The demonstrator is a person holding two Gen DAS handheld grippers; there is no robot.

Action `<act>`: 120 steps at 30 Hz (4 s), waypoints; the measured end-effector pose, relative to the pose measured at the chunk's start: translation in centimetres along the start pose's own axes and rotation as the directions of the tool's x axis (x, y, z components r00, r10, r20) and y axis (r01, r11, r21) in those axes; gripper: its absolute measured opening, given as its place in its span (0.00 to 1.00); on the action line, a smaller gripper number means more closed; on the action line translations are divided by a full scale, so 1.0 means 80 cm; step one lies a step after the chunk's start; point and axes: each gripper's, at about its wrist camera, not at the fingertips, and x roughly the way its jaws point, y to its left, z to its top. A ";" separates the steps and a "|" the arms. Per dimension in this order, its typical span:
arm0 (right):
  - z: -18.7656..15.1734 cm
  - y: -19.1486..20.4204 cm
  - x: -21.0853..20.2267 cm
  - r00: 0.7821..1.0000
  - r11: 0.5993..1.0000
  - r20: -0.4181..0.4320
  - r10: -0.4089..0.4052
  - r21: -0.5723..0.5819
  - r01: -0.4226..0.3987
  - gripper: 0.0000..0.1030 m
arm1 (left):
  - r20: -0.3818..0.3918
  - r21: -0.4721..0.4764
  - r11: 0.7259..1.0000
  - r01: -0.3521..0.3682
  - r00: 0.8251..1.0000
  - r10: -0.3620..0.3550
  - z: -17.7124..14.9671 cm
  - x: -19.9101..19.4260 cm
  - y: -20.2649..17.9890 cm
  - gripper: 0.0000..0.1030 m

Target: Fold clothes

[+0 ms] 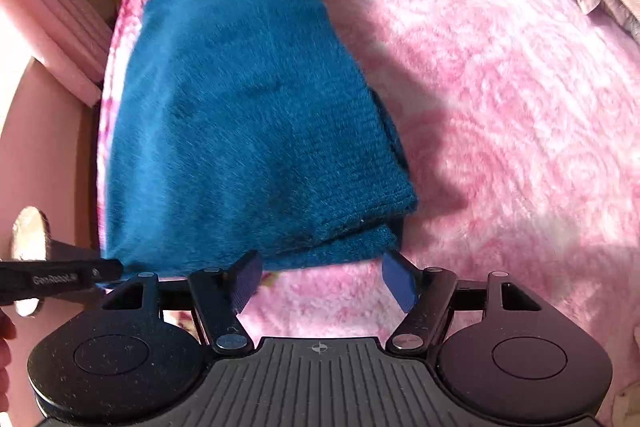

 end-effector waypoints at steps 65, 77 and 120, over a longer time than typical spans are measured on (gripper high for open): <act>0.105 -0.215 0.130 0.814 0.801 0.036 0.580 0.159 -0.578 0.67 | 0.271 -0.151 0.888 0.434 0.883 -0.385 0.034 0.093 0.117 0.44; 0.119 -0.213 0.182 0.633 0.656 -0.174 0.755 0.219 -0.722 0.47 | 0.296 -0.263 0.739 0.621 0.781 -0.550 0.005 0.127 0.157 0.38; -0.033 -0.229 0.066 0.633 0.610 -0.146 0.760 0.497 -0.617 0.14 | 0.092 -0.380 0.504 0.776 0.573 -0.814 -0.128 0.086 0.188 0.07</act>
